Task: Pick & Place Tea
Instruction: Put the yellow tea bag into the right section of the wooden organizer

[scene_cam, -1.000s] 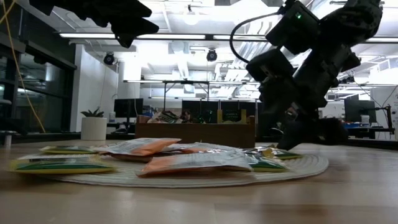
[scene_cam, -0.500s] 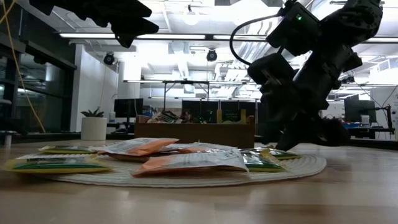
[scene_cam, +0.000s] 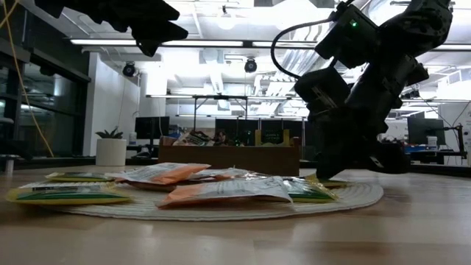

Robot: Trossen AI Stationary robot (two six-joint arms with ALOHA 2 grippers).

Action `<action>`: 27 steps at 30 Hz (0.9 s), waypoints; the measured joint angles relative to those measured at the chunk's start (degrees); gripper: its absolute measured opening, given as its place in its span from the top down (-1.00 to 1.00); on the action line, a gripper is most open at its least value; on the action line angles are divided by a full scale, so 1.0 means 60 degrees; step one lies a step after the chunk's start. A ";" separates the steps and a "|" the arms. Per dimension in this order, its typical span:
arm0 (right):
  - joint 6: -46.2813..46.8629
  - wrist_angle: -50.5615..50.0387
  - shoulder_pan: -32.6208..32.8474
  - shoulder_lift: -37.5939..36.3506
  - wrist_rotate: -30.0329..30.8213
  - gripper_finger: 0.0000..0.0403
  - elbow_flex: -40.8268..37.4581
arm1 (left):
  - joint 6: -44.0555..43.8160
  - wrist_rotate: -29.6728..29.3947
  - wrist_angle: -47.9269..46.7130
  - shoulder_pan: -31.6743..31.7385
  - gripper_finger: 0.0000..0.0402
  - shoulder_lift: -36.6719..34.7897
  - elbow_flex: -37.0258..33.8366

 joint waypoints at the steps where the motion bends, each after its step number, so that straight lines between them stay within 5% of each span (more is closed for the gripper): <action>1: -0.0066 0.0115 0.0000 0.0000 0.0001 0.99 0.0000 | 0.0001 0.0000 0.0000 0.0002 0.04 0.0000 0.0000; 13: -0.0555 -0.0127 0.0000 -0.1186 0.0780 1.00 0.0000 | -0.0009 -0.0007 0.0009 -0.0002 0.04 0.0000 0.0004; 27: -0.3023 -0.0253 -0.0155 -0.3117 0.2184 1.00 0.0004 | -0.0028 -0.0022 0.0004 0.0002 0.04 0.0000 0.0004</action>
